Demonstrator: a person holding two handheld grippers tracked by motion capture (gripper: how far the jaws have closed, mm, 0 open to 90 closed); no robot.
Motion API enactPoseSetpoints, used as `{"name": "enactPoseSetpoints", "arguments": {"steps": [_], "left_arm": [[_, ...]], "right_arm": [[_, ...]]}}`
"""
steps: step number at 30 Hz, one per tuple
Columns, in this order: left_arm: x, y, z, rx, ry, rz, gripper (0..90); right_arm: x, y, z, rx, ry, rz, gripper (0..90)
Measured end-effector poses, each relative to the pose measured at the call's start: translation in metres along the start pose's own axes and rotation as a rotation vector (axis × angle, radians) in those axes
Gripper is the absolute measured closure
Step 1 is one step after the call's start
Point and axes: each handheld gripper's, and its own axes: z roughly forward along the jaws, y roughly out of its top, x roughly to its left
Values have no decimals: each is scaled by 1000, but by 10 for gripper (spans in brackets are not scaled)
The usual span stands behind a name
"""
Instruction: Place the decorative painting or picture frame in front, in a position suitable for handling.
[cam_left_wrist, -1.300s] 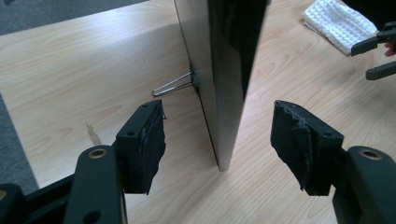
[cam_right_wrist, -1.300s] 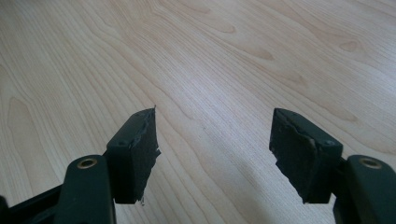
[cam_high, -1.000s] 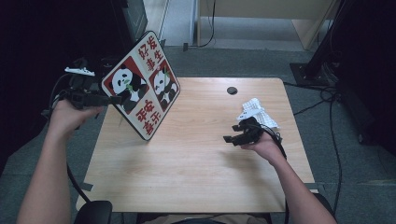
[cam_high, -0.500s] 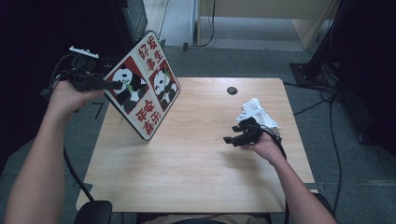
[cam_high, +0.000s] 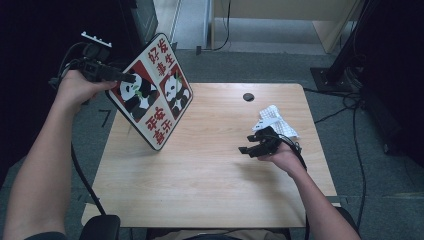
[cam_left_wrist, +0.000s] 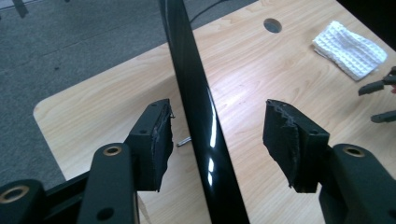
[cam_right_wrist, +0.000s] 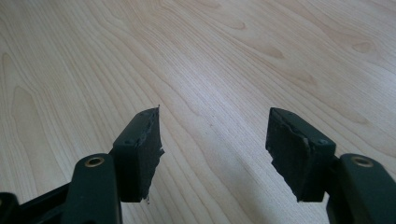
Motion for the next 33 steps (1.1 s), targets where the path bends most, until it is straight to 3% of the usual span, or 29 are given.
{"name": "enactPoseSetpoints", "arguments": {"steps": [7, 16, 27, 29, 33], "left_arm": [[4, 19, 8, 23, -19, 1, 459], [9, 44, 27, 82, -16, -32, 502], [17, 55, 42, 131, -13, -47, 584], [17, 57, 45, 148, -18, -35, 610], [18, 60, 50, 174, -19, -58, 716]], "right_arm": [[0, 0, -1, -13, 9, 4, 396], [-1, -3, -5, -17, 4, 17, 409], [5, -4, -11, -58, 28, 34, 404], [6, -5, -10, -52, 28, 34, 404], [6, -6, -10, -47, 22, 35, 404]]}}
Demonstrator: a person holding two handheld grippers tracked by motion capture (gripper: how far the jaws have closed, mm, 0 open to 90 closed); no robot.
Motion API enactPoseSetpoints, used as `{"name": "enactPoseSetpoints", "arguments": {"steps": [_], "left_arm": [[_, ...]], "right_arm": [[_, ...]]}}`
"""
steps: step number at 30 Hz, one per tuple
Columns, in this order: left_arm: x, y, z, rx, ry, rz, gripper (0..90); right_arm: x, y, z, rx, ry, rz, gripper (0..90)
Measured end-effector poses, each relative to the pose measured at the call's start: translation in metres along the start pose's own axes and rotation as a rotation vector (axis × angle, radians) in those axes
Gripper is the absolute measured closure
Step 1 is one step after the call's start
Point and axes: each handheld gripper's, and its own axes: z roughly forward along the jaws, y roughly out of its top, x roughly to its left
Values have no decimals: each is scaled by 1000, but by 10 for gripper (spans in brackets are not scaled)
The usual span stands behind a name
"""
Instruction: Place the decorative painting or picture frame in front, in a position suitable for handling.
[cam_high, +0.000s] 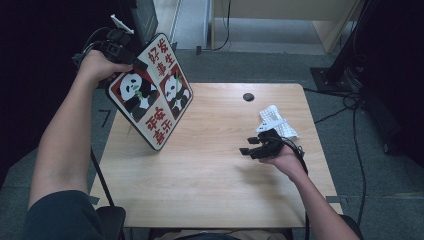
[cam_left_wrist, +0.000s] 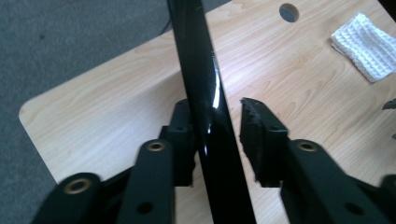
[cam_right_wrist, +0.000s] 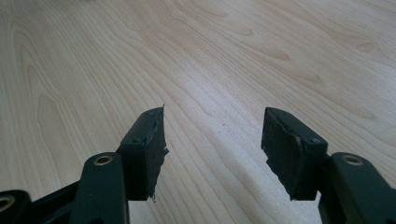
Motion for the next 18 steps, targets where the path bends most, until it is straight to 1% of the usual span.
{"name": "enactPoseSetpoints", "arguments": {"steps": [1, 2, 4, 5, 6, 7, 8, 9, 10, 11, 12, 13, 14, 15, 16, 17, 18], "left_arm": [[0, 2, 2, 18, 1, -1, 745], [0, 2, 2, 18, 1, -1, 756], [1, 3, 2, 31, -8, -18, 763], [1, 4, 1, 44, -10, -44, 772], [1, 4, 1, 44, -10, -44, 778], [0, 5, 1, 51, -15, -60, 782], [0, 5, 1, 51, -15, -60, 785], [-3, 6, 0, 54, -15, -72, 790], [-3, 6, 0, 54, -15, -72, 794], [-7, 8, 0, 65, -10, -87, 797], [-7, 8, 0, 65, -10, -87, 801], [-10, 9, -1, 69, -8, -88, 805], [-16, 11, -2, 74, -5, -78, 808], [-20, 11, -3, 77, -5, -80, 809], [-20, 11, -3, 77, -5, -80, 810], [-28, 12, -4, 88, -2, -56, 809], [-32, 12, -4, 89, 1, -44, 808]], "right_arm": [[-1, -1, 0, 1, -3, -1, 404], [-1, -1, 0, 1, -3, -1, 404], [-2, -1, 0, 3, -5, 2, 405], [-3, -1, 0, 1, -7, 7, 406], [-3, -1, 0, 1, -7, 7, 406], [-4, -2, -1, -3, -12, 12, 408], [-5, -2, -1, -6, -15, 11, 409], [-6, -2, -2, -9, -16, 13, 410], [-8, -2, -2, -11, -19, 11, 412], [-9, -2, -2, -14, -23, 16, 416], [-9, -2, -2, -14, -23, 16, 416], [-11, -2, -3, -18, -30, 20, 417], [-12, -2, -3, -20, -34, 25, 418], [-13, -2, -4, -23, -39, 29, 418], [-14, -2, -4, -27, -42, 29, 419], [-14, -2, -6, -29, -43, 32, 418], [-15, -2, -7, -35, -49, 30, 419]]}}
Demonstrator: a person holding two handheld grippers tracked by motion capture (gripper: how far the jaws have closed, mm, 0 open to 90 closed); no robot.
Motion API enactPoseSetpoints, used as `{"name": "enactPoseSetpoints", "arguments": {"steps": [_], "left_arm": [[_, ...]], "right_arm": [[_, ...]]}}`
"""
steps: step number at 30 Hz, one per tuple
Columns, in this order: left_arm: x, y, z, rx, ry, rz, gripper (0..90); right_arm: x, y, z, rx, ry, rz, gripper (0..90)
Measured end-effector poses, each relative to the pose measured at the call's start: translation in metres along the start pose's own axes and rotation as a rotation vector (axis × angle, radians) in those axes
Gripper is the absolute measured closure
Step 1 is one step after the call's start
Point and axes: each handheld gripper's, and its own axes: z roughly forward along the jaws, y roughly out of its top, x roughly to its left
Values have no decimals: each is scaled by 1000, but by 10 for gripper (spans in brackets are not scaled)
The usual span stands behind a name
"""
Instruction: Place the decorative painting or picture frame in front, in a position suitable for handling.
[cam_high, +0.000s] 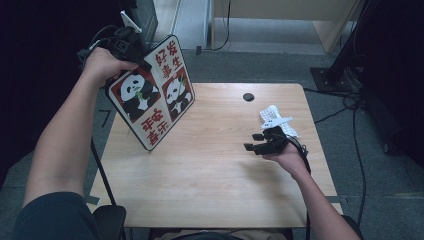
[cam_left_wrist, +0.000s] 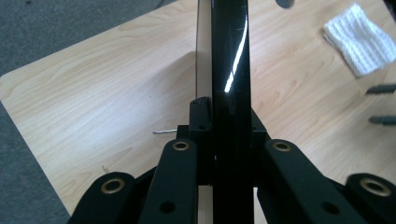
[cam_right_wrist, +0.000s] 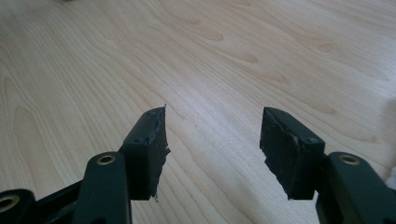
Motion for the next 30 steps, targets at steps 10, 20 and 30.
{"name": "enactPoseSetpoints", "arguments": {"steps": [10, 20, 30], "left_arm": [[-48, 0, -14, -2, -52, 102, 808], [-99, -6, -13, -1, -78, 181, 809], [-140, -15, 3, -1, -135, 252, 810]], "right_arm": [[-7, -2, -11, -40, -41, 15, 418], [-14, -3, -16, -41, -73, 36, 418], [-22, 3, -17, -45, -96, 44, 414]]}}
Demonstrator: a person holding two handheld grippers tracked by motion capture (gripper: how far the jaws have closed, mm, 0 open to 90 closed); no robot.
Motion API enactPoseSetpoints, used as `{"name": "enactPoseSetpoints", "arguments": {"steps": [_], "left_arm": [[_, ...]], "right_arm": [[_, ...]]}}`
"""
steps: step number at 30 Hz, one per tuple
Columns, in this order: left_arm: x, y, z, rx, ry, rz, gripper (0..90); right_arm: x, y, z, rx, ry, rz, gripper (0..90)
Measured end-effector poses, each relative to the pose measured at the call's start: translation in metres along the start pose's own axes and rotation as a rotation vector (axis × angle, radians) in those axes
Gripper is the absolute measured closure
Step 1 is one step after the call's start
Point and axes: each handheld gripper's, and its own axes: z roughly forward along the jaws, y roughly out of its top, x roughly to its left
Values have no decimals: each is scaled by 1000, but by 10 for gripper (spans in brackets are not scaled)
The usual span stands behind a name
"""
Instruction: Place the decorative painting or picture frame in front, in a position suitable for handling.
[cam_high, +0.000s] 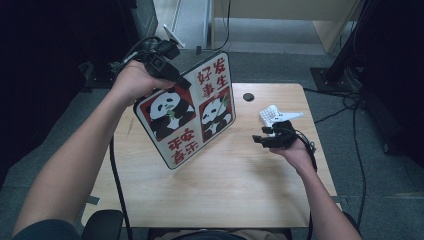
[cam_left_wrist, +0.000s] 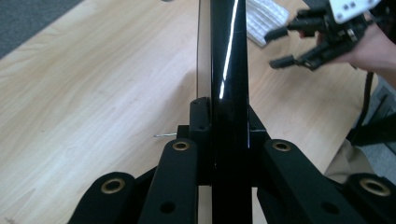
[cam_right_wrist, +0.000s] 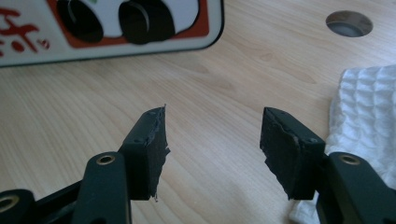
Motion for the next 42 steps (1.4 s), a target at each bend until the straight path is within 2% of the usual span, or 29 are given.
{"name": "enactPoseSetpoints", "arguments": {"steps": [1, 2, 3, 5, 11, 14, 21, 25, 28, 29, 31, 36, 37, 42], "left_arm": [[-8, 0, 4, 2, -5, 9, 809], [-8, 0, 4, 2, -5, 9, 809], [-14, -1, 7, 4, -10, 24, 809], [-18, -2, 9, 9, -13, 32, 809], [-27, -4, 18, 15, -35, 22, 809], [-33, -5, 22, 13, -38, 48, 808], [-34, -5, 28, 21, -53, 39, 808], [-35, -5, 34, 40, -54, 42, 806], [-33, -5, 34, 41, -59, 43, 806], [-31, -6, 35, 36, -64, 34, 806], [-29, -6, 35, 33, -69, 33, 806], [-23, -7, 35, 31, -82, 24, 804], [-20, -7, 35, 30, -79, 17, 805], [-15, -7, 35, 33, -90, 13, 801]], "right_arm": [[-1, 1, 0, -2, -1, 3, 408], [-1, 1, 0, -2, -1, 3, 408], [-5, 3, 2, -9, -2, 4, 407], [-8, 5, 7, -1, 2, 10, 403], [-15, 7, 12, 8, 2, 27, 413], [-23, 8, 10, 5, -18, 37, 413], [-38, 4, 13, 20, -56, 35, 403], [-52, 3, 16, 8, -88, 41, 405], [-59, 3, 15, 1, -104, 58, 405], [-66, 3, 15, -5, -120, 70, 406], [-71, 2, 14, -1, -134, 83, 404], [-80, 3, 13, 8, -170, 73, 397], [-85, 2, 13, 8, -190, 86, 397], [-95, 1, 12, -3, -227, 108, 402]]}}
